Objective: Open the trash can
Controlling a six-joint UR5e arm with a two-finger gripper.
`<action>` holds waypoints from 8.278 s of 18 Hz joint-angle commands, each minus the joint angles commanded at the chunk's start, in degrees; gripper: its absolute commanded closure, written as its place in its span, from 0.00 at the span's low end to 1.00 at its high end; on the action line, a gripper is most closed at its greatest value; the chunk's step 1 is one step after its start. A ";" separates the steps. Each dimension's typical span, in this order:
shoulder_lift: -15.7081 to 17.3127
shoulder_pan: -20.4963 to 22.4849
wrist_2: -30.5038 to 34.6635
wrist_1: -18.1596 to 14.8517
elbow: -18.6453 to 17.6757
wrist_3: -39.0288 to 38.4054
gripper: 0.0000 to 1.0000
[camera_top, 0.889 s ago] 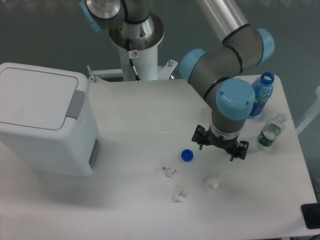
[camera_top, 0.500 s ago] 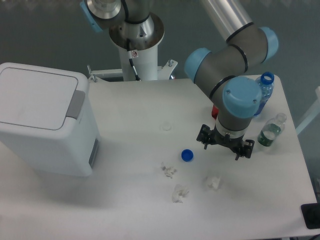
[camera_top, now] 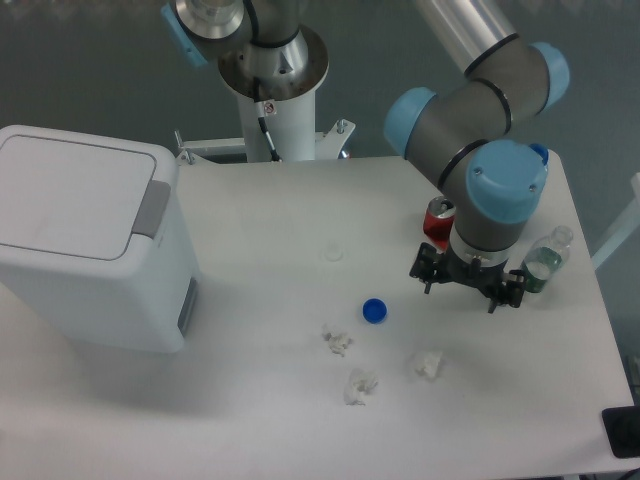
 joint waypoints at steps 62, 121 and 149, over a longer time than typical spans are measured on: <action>25.84 -23.73 -22.85 -9.49 -6.42 -34.89 1.00; 27.42 -25.93 -23.29 -9.76 -6.68 -34.89 1.00; 14.17 -6.41 -11.61 -3.16 -4.14 -24.61 0.00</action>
